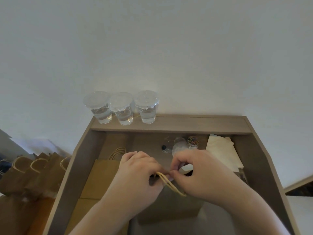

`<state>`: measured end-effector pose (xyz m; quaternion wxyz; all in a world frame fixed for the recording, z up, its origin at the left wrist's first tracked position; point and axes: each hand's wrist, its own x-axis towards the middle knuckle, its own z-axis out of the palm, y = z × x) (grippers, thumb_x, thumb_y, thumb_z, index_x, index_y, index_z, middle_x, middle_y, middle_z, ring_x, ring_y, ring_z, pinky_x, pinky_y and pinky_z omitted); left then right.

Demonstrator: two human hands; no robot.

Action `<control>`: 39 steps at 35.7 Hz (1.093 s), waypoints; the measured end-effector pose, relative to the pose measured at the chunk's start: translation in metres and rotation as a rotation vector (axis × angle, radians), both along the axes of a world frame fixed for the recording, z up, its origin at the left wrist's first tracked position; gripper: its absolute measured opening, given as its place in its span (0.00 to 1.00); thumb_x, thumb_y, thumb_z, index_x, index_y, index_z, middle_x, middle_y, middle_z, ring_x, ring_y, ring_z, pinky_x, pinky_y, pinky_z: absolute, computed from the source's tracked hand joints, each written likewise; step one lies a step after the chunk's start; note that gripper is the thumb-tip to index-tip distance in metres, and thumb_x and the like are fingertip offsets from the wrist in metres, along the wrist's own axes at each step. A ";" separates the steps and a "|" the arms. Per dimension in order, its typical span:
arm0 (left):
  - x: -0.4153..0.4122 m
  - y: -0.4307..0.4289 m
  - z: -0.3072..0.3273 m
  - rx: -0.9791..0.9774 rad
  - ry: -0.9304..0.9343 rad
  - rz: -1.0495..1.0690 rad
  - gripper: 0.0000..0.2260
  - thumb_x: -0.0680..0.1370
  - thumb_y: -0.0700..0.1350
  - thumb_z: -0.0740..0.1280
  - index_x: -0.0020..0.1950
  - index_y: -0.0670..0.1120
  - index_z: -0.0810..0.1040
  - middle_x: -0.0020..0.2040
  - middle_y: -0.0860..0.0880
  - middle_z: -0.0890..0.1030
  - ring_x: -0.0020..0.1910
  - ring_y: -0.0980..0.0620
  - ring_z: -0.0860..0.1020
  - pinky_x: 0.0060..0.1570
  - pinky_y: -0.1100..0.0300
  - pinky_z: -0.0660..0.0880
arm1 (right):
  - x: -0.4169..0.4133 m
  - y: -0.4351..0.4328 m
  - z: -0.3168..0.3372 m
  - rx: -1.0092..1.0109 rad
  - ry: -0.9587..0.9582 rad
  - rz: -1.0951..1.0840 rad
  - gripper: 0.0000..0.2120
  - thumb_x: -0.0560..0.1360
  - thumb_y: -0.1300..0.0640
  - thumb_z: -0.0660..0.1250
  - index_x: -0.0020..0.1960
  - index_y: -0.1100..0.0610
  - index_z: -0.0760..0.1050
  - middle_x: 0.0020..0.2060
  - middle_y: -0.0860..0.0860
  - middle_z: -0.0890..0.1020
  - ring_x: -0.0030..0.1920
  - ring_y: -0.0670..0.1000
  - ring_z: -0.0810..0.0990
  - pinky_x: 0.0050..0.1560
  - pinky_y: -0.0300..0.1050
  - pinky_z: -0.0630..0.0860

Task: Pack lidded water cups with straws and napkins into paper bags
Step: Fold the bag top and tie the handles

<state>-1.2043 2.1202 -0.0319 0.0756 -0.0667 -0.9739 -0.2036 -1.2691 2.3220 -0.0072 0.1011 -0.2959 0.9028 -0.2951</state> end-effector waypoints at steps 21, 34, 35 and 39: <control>-0.002 -0.005 0.003 0.008 -0.092 -0.034 0.20 0.73 0.71 0.57 0.53 0.66 0.84 0.47 0.67 0.82 0.57 0.64 0.73 0.66 0.58 0.64 | 0.014 -0.012 0.001 0.166 0.039 -0.039 0.05 0.79 0.45 0.67 0.50 0.42 0.81 0.44 0.39 0.85 0.47 0.41 0.82 0.48 0.40 0.82; -0.002 -0.019 -0.001 -0.057 -0.066 -0.077 0.17 0.79 0.68 0.57 0.55 0.67 0.83 0.46 0.67 0.80 0.52 0.65 0.76 0.62 0.59 0.68 | 0.011 -0.025 0.003 0.227 0.145 -0.017 0.06 0.80 0.45 0.64 0.53 0.44 0.78 0.47 0.42 0.83 0.51 0.46 0.82 0.53 0.46 0.81; -0.002 -0.021 -0.001 -0.049 -0.066 -0.074 0.16 0.79 0.68 0.58 0.56 0.68 0.83 0.47 0.69 0.80 0.53 0.66 0.75 0.62 0.59 0.68 | 0.008 -0.023 0.003 0.216 0.126 -0.001 0.06 0.81 0.44 0.65 0.53 0.43 0.79 0.47 0.41 0.83 0.51 0.44 0.81 0.55 0.47 0.81; 0.001 -0.032 -0.005 -0.034 -0.062 -0.048 0.19 0.76 0.71 0.62 0.65 0.70 0.74 0.58 0.73 0.73 0.60 0.67 0.68 0.64 0.60 0.67 | -0.001 -0.010 0.006 -0.006 0.115 0.009 0.16 0.78 0.30 0.63 0.49 0.39 0.82 0.44 0.34 0.83 0.52 0.36 0.80 0.54 0.36 0.73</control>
